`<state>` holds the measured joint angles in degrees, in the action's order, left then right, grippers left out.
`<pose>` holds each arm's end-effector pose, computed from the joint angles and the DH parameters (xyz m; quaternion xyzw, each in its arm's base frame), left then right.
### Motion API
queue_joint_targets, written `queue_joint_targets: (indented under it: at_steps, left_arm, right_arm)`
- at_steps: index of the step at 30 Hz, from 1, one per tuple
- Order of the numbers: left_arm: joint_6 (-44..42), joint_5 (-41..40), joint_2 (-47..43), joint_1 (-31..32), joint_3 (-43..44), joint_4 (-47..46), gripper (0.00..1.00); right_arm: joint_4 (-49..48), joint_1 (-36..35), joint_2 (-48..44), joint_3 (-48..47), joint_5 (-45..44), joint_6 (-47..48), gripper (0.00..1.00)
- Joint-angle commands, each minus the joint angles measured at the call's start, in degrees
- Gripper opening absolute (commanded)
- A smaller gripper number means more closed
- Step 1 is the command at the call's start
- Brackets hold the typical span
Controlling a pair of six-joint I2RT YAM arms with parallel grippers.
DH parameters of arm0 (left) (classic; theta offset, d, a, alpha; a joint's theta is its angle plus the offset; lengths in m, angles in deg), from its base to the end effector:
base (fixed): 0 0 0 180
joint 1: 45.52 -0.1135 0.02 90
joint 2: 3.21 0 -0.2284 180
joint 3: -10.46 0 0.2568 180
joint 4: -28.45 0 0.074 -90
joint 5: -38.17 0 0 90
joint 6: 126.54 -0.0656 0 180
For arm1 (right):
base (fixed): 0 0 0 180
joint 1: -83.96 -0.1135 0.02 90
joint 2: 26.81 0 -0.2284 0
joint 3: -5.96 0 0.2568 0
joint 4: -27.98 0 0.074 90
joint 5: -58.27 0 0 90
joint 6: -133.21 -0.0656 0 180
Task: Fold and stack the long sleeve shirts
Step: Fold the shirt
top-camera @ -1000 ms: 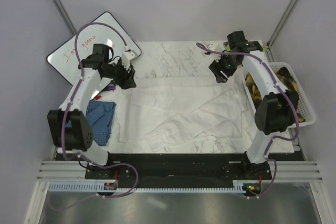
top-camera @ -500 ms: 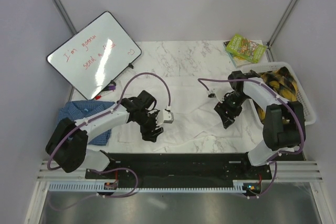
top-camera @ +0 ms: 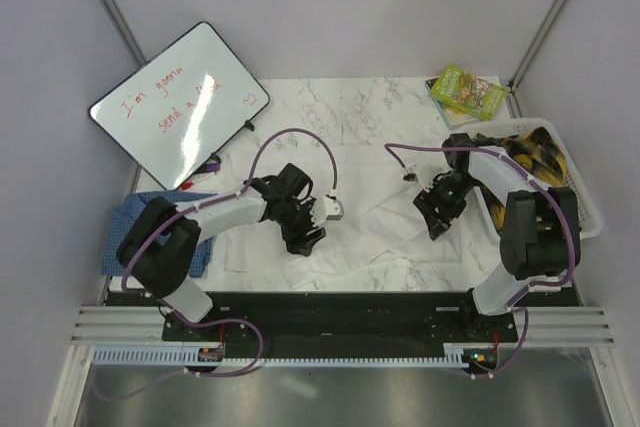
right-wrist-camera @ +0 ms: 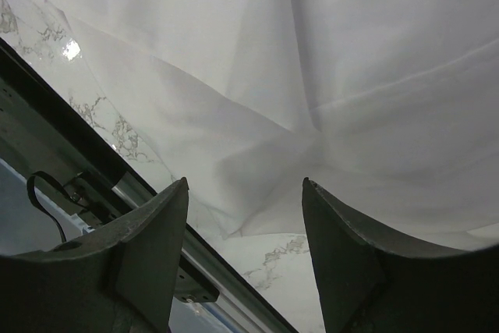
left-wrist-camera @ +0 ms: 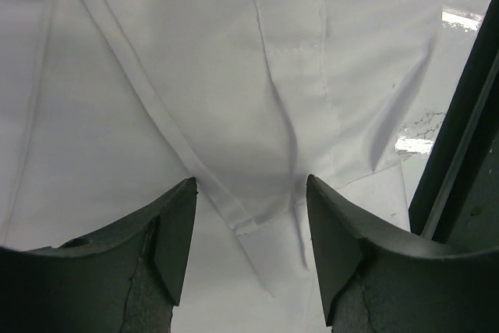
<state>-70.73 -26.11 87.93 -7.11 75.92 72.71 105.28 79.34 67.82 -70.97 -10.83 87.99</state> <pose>0.2187 -0.2097 0.1055 0.5996 0.7508 -0.2253 0.1616 0.2685 0.0452 0.1283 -0.4034 0.8959 0.1849 0.0219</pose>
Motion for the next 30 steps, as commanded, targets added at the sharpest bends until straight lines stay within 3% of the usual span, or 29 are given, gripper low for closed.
queue_joint_targets:
  at_steps: [1, 3, 8, 14, 21, 24, 30]
  left_arm:
    - [2.29, 2.76, 1.94, 0.78, 1.58, -1.03, 0.63]
    - [2.73, 3.81, 3.08, 0.96, 2.02, -0.51, 0.61]
    - [2.47, 6.97, 1.86, 0.96, 2.81, 1.25, 0.4]
    - [0.54, 11.54, -3.85, 2.01, 3.16, 5.9, 0.02]
    - [-6.83, 18.14, -15.35, 5.0, 1.16, 14.34, 0.02]
    - [-9.74, 15.26, -20.99, 7.11, -2.54, 14.17, 0.02]
    - [-9.85, 10.06, -22.23, 13.35, -5.62, 13.21, 0.02]
  right_arm:
    - [-0.07, 0.4, 0.12, -2.06, 0.63, 1.02, 0.68]
    - [-0.07, 0.49, 0.47, -2.32, 0.89, 1.02, 0.68]
    - [0.02, 0.58, 1.26, -2.67, 1.15, 1.02, 0.68]
    - [0.02, 0.76, 1.78, -3.55, 1.15, 0.84, 0.67]
    - [-1.12, 1.72, 0.65, -1.71, -0.34, 3.74, 0.73]
    - [-2.44, 1.9, -0.06, -0.39, 0.19, 4.97, 0.74]
    - [-0.6, 1.72, 1.78, -2.41, 5.19, 5.94, 0.7]
